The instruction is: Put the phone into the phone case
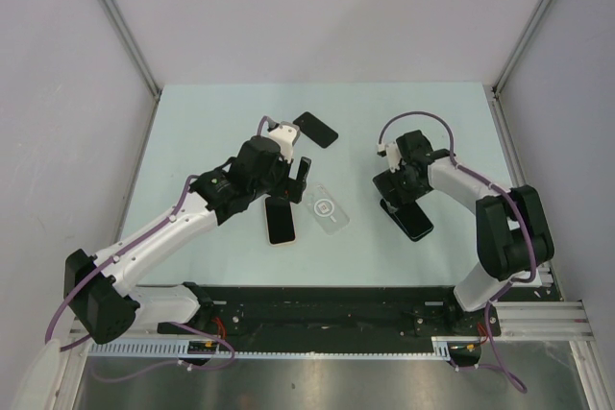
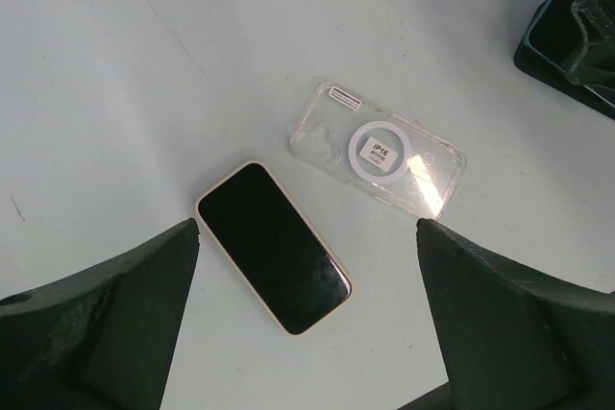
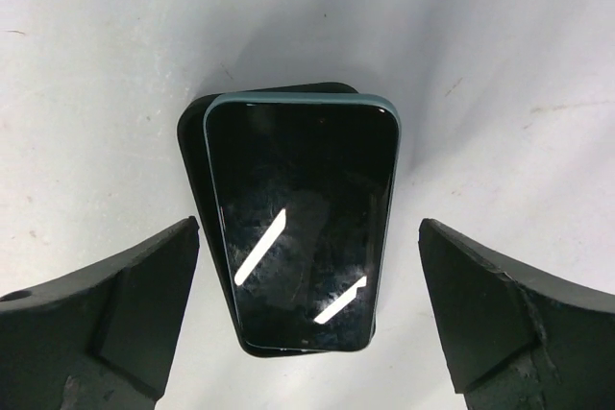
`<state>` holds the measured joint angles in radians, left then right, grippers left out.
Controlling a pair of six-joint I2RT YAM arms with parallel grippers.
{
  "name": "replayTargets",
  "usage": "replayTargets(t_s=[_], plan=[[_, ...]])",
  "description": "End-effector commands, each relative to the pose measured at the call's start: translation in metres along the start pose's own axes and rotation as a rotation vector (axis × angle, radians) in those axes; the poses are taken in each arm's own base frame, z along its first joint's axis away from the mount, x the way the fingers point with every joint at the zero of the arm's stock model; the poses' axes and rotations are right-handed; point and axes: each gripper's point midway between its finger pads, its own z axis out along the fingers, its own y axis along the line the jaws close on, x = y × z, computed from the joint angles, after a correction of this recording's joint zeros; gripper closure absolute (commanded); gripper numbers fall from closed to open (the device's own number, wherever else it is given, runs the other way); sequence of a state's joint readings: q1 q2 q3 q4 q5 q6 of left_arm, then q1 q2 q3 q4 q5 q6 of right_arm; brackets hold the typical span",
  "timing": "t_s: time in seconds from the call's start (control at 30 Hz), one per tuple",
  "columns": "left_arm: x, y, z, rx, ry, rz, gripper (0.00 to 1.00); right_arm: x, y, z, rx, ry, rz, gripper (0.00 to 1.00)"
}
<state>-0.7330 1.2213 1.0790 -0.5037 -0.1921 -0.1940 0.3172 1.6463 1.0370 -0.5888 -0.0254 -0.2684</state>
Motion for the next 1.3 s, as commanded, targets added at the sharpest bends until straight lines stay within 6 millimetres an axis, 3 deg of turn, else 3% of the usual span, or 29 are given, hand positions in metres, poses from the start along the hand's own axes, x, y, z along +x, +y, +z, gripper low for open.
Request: replayTargets(t_s=[0.0,0.43,0.93,1.27], plan=[[-0.006,0.001,-0.003,-0.012,-0.024,-0.021,0.01,-0.010,0.002,-0.018,0.002,-0.058,-0.023,0.00],[-0.006,0.000,-0.004,-0.008,-0.025,-0.020,0.01,-0.010,0.016,-0.005,-0.080,-0.049,-0.111,0.00],[-0.005,0.001,-0.002,-0.013,-0.021,-0.020,0.02,0.005,0.007,0.024,-0.013,0.042,-0.068,0.01],[-0.005,0.000,-0.001,-0.018,-0.020,-0.053,0.03,-0.005,0.027,0.031,-0.030,0.016,0.259,0.23]])
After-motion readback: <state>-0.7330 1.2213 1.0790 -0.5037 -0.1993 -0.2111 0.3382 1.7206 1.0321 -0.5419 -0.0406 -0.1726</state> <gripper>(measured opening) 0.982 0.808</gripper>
